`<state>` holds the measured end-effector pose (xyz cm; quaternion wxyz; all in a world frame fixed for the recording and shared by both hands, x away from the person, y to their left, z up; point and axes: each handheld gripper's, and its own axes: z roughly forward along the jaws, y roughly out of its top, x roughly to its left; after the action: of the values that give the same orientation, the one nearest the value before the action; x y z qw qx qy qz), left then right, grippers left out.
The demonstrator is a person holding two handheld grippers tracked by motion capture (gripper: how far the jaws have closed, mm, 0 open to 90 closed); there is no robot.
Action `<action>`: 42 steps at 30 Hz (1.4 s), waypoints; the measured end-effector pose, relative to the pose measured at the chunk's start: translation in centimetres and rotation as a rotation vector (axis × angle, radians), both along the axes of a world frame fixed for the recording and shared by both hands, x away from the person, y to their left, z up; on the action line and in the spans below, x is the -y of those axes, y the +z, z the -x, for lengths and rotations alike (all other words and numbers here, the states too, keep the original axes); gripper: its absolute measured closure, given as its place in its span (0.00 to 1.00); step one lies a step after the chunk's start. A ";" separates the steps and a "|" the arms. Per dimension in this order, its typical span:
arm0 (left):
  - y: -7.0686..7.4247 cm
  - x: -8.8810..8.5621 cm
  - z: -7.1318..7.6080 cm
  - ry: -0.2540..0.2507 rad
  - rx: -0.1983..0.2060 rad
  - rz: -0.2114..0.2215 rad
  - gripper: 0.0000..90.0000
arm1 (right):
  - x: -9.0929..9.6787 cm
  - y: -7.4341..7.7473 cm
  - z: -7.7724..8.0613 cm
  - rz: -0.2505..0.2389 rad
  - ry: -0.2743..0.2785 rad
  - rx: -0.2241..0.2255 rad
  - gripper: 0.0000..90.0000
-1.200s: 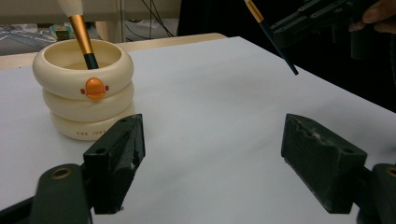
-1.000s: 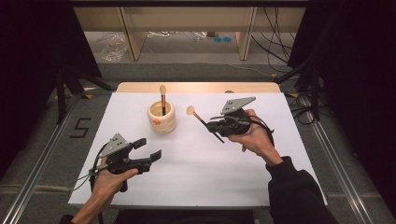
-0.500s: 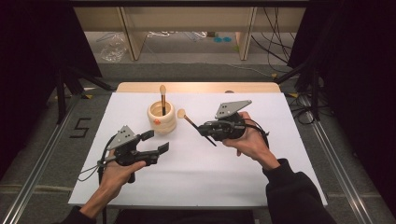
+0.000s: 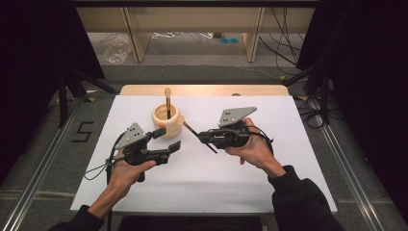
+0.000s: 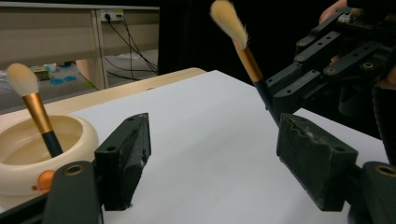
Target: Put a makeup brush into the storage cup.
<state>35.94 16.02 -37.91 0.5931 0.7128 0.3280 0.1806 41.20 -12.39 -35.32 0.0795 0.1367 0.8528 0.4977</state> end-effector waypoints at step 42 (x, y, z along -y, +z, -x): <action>0.0 0.6 -0.3 -0.182 -0.034 0.145 0.90 | -2.2 -1.3 1.2 -0.032 0.091 0.018 1.00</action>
<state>36.27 15.38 -37.88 0.6514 0.6977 0.2842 0.0896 40.01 -10.14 -36.58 0.0620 0.0946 0.8493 0.5157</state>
